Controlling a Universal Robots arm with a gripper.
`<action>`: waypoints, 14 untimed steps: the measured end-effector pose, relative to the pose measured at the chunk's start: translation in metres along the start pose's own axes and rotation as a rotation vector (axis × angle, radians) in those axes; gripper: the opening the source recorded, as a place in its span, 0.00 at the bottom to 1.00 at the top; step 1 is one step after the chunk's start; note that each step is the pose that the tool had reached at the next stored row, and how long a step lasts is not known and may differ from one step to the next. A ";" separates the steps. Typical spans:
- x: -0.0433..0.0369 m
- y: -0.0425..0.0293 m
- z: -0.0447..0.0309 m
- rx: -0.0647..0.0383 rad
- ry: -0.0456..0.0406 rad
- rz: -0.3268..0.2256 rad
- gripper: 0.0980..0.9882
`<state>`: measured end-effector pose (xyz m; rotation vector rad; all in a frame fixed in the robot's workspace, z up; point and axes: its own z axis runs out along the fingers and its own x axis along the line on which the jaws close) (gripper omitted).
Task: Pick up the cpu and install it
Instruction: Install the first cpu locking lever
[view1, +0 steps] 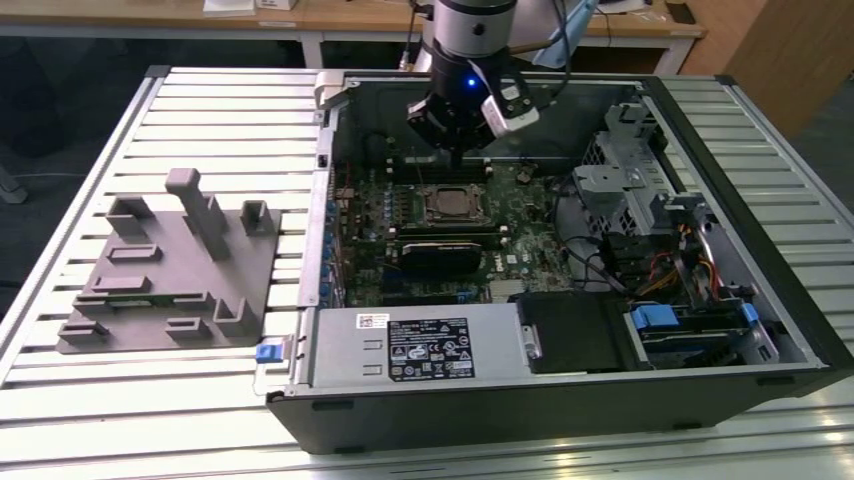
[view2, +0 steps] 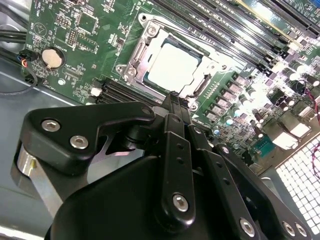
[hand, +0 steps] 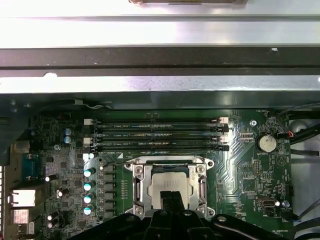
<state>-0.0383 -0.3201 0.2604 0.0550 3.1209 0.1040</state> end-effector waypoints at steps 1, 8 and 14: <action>0.0005 0.0000 0.0000 0.000 -0.0001 0.000 0.01; 0.0086 -0.0003 -0.0001 0.000 -0.0001 0.000 0.01; 0.0180 -0.0006 -0.0002 0.000 0.0000 0.000 0.01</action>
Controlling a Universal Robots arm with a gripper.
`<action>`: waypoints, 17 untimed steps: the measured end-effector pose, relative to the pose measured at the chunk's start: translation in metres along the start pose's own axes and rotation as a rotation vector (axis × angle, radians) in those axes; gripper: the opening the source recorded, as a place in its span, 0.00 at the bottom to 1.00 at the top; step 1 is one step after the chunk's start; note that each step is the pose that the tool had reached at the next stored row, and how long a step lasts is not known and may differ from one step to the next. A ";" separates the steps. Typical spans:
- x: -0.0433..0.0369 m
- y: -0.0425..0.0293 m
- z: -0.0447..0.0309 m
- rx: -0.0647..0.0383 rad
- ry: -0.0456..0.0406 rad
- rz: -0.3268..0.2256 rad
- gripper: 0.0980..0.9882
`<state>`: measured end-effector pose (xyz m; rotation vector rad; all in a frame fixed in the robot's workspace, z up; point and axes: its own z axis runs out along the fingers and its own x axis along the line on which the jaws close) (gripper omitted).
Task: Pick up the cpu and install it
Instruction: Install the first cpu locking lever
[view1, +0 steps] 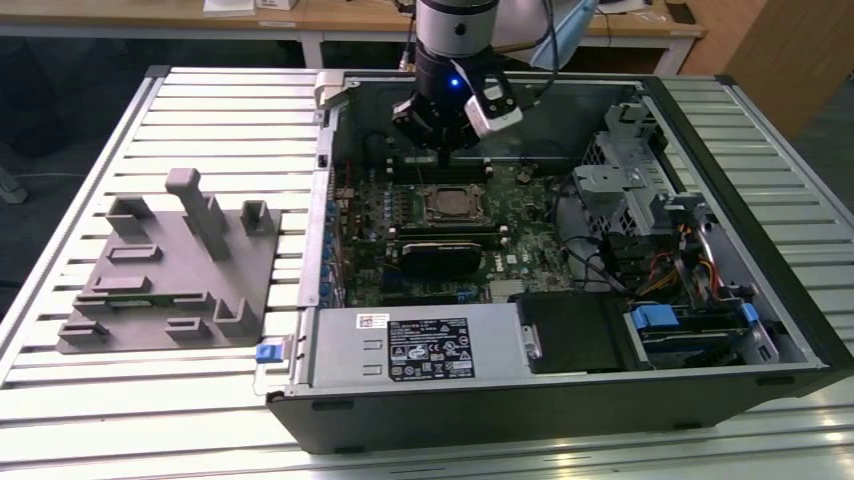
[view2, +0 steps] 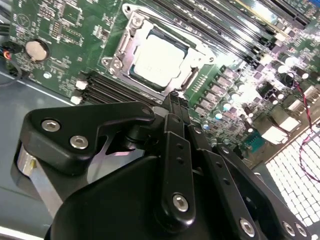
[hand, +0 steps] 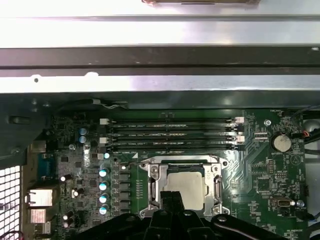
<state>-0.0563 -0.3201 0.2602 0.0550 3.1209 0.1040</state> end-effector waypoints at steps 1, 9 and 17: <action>0.0016 -0.0001 0.0000 0.000 -0.0001 0.000 0.01; 0.0117 -0.0004 -0.0002 0.000 0.0000 0.000 0.01; 0.0223 -0.0008 -0.0003 0.000 0.0000 0.000 0.01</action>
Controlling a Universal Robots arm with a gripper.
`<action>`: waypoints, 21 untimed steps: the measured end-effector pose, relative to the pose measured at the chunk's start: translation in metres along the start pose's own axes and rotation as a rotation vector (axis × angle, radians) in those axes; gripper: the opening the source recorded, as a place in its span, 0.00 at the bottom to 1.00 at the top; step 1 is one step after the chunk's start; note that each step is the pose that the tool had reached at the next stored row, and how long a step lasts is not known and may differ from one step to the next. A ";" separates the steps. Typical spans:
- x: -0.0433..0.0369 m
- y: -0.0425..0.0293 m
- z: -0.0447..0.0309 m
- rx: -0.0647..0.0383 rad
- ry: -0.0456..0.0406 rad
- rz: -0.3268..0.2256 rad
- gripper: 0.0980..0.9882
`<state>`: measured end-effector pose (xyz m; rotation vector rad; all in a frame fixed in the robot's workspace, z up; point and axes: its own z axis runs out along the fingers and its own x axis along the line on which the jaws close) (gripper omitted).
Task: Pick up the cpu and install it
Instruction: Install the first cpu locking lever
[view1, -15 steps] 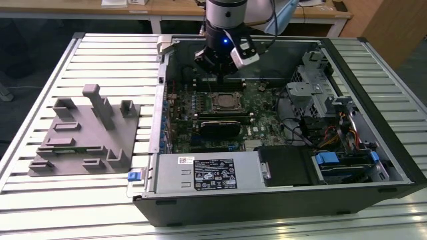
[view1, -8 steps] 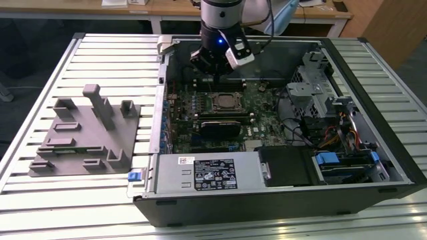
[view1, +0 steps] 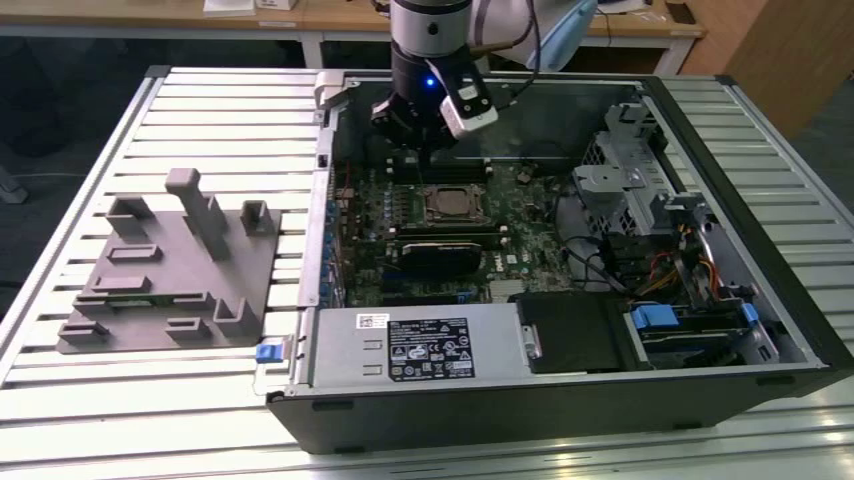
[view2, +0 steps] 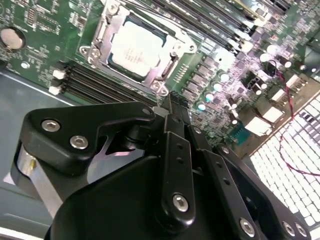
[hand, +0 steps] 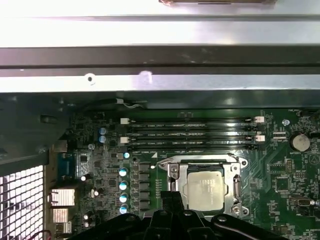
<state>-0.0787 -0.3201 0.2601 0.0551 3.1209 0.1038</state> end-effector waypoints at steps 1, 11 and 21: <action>0.0015 0.0000 0.0000 0.000 -0.0001 0.000 0.01; 0.0150 -0.0002 0.0003 0.000 -0.0001 0.000 0.01; 0.0212 0.0093 0.0021 0.000 0.0000 0.000 0.01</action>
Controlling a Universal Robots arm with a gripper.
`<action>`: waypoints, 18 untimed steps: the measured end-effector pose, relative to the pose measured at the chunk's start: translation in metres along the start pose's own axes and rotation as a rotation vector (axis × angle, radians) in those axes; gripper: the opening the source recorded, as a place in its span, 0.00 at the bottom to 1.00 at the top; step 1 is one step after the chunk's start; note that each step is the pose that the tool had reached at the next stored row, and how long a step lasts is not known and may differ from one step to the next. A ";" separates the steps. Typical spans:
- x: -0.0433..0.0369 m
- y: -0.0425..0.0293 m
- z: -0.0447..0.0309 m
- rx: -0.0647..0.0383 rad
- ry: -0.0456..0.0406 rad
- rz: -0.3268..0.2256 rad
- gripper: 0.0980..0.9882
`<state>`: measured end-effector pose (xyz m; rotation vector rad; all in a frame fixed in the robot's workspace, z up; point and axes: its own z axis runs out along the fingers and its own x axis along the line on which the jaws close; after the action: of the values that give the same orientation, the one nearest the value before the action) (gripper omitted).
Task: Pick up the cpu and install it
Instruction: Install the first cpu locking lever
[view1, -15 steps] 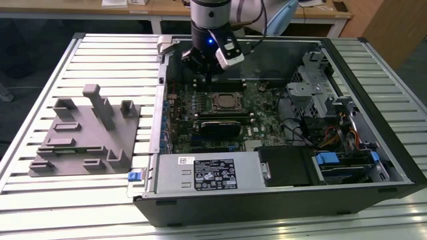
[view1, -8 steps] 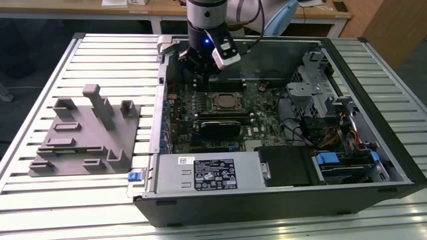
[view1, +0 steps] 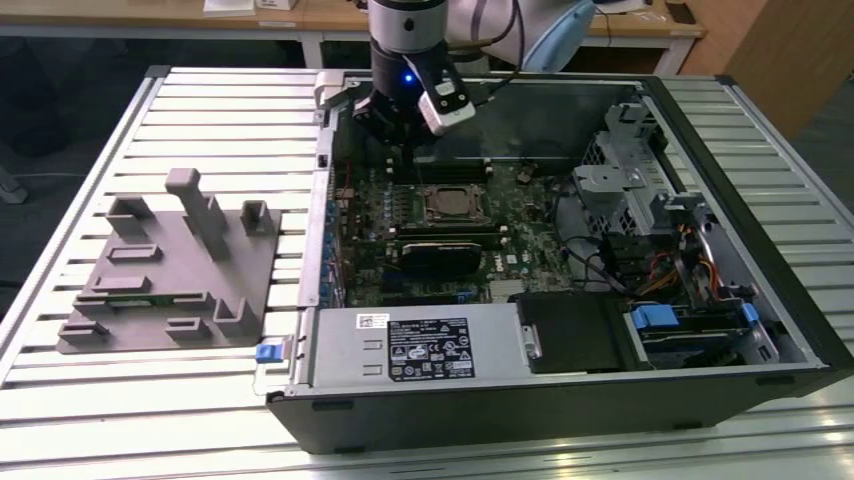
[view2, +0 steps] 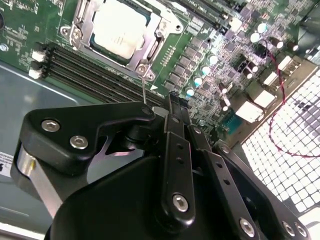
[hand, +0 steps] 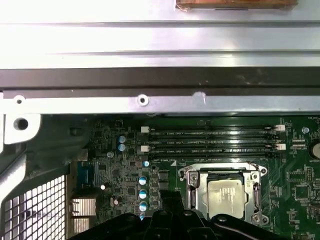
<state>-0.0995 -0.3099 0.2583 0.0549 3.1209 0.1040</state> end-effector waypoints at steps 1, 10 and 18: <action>0.0003 0.0005 0.0003 0.000 -0.0001 0.000 0.01; 0.0007 0.0076 0.0019 0.000 0.0001 -0.002 0.01; 0.0008 0.0128 0.0027 0.000 0.0006 -0.008 0.01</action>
<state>-0.0998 -0.2970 0.2565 0.0425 3.1214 0.1039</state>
